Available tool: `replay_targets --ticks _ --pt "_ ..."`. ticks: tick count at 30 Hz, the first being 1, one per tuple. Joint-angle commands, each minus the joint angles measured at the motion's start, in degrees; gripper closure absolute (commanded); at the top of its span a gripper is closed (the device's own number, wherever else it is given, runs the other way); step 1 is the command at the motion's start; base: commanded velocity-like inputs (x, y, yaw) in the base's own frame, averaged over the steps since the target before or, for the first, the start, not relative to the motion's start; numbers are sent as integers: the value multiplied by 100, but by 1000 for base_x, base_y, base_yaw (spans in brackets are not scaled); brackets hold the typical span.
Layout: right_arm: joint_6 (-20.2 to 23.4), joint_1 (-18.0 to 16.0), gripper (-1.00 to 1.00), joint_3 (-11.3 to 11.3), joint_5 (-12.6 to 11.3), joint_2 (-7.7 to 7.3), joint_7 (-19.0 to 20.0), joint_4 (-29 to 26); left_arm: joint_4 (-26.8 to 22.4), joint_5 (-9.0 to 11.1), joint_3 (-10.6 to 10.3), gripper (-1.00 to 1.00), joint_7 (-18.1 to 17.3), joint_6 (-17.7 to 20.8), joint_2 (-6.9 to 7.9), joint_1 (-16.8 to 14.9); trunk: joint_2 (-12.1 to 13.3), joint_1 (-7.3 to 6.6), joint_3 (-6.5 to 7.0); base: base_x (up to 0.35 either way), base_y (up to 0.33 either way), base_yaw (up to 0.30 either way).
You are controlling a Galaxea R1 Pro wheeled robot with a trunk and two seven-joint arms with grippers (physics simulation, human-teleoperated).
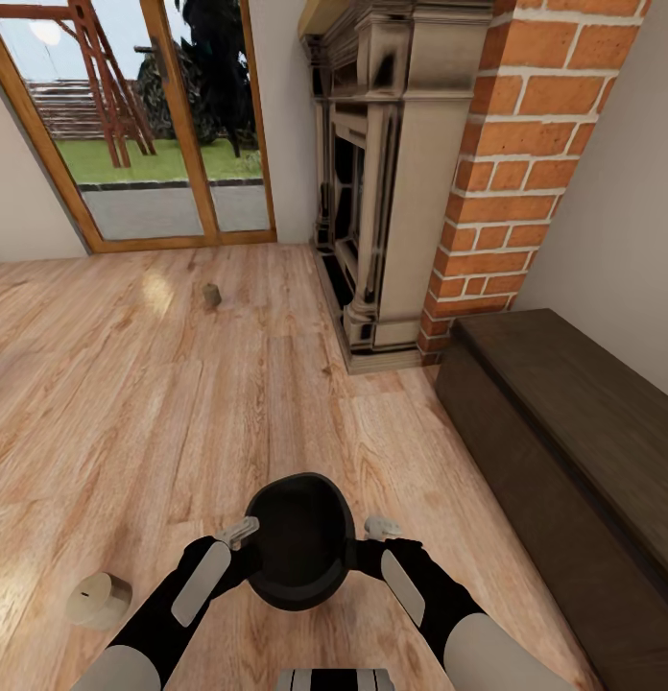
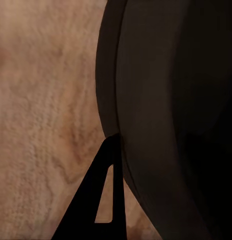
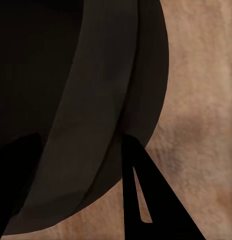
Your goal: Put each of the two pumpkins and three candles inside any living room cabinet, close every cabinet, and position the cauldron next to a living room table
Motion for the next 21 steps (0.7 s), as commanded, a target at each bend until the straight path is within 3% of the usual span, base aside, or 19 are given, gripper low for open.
replay_targets --ticks 1,21 --pt "17 -1 100 24 -113 0 -14 -10 -10 188 -18 100 28 -55 -1 -1 -2 0 -5 0 0 0" --pt "17 -1 100 22 -113 0 -13 -10 -25 197 8 100 42 -63 22 -1 -2 0 -5 0 0 0"
